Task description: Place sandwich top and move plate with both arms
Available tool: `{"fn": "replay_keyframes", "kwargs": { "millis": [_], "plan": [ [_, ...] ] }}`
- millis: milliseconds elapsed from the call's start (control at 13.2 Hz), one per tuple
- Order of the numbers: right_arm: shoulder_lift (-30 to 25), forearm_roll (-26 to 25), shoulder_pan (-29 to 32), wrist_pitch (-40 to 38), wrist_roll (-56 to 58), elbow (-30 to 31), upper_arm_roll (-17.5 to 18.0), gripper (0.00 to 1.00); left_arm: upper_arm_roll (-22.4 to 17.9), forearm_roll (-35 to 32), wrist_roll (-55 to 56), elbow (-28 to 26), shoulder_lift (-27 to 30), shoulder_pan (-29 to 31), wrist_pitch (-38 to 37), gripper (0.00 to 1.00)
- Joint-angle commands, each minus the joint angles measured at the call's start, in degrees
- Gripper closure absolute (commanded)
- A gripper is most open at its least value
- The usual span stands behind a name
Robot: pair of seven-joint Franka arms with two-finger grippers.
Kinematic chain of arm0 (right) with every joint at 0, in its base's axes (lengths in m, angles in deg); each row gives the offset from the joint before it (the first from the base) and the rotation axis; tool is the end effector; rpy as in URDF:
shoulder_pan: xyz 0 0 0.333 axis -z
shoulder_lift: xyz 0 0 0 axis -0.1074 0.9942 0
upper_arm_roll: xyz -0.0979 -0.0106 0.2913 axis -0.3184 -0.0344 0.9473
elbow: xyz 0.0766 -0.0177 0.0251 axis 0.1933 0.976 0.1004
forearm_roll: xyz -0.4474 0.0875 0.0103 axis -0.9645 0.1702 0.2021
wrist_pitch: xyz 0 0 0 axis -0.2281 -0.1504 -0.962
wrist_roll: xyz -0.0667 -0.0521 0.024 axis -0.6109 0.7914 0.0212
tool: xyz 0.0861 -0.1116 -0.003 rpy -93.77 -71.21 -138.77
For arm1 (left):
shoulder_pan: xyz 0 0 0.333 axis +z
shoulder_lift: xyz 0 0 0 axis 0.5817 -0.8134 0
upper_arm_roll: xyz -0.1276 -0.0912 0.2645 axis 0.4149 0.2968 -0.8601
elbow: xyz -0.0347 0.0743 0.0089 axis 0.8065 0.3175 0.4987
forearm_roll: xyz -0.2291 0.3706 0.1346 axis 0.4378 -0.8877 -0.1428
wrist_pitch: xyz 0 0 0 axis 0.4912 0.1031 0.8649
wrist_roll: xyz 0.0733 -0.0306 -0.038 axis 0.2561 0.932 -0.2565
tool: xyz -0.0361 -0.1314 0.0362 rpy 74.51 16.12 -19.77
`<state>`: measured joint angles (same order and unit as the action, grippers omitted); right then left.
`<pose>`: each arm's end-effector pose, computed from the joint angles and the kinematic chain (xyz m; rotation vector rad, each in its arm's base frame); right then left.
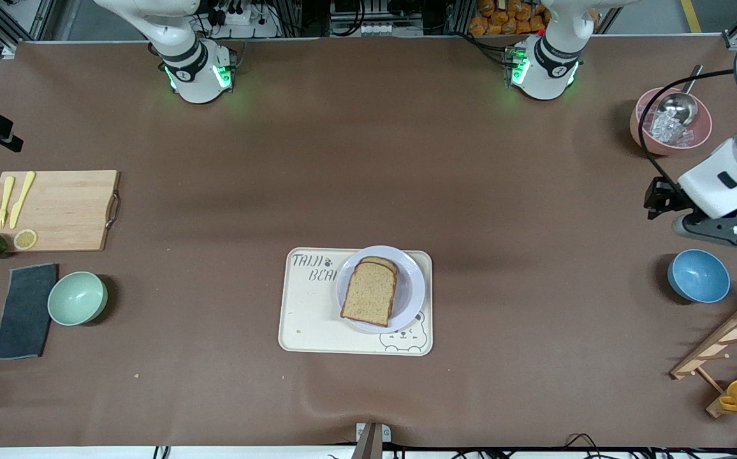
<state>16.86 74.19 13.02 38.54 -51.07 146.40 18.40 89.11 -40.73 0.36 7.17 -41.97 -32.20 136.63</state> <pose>0.5888 -0.0671 0.6267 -3.1213 0.0613 0.0598 0.6716 -0.0575 0.5459 -2.9700 0.4512 0.0610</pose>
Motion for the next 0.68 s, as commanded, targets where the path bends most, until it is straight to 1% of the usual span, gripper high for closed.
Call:
{"fn": "replay_keyframes", "kwargs": {
  "millis": [0, 151, 302, 378, 453, 604],
  "plan": [
    [0.2, 0.2, 0.8, -0.1, 0.7, -0.4, 0.6, 0.00, -1.1, 0.6, 0.5, -2.3, 2.6, -0.3, -0.7, 0.08],
    [0.2, 0.2, 0.9, -0.1, 0.7, -0.4, 0.6, 0.00, -1.1, 1.6, 0.4, -3.1, 3.7, -0.1, -1.1, 0.06],
    [0.2, 0.3, 0.8, -0.1, 0.7, -0.4, 0.6, 0.00, -1.1, 3.8, 0.8, -5.4, 5.7, 0.7, -1.1, 0.09],
    [0.2, 0.2, 0.8, -0.1, 0.7, -0.4, 0.6, 0.00, -1.1, 6.0, 1.6, -6.2, 6.4, 1.2, -1.1, 0.09],
    [0.2, 0.3, 1.0, -0.1, 0.6, -0.4, 0.6, 0.00, -1.1, 6.8, 3.3, -6.8, 7.1, 1.4, -1.1, 0.09],
    [0.2, 0.3, 0.9, -0.1, 0.7, -0.4, 0.6, 0.00, -1.1, 6.9, 5.7, -7.7, 8.4, 1.1, -1.5, 0.08]
  ]
}}
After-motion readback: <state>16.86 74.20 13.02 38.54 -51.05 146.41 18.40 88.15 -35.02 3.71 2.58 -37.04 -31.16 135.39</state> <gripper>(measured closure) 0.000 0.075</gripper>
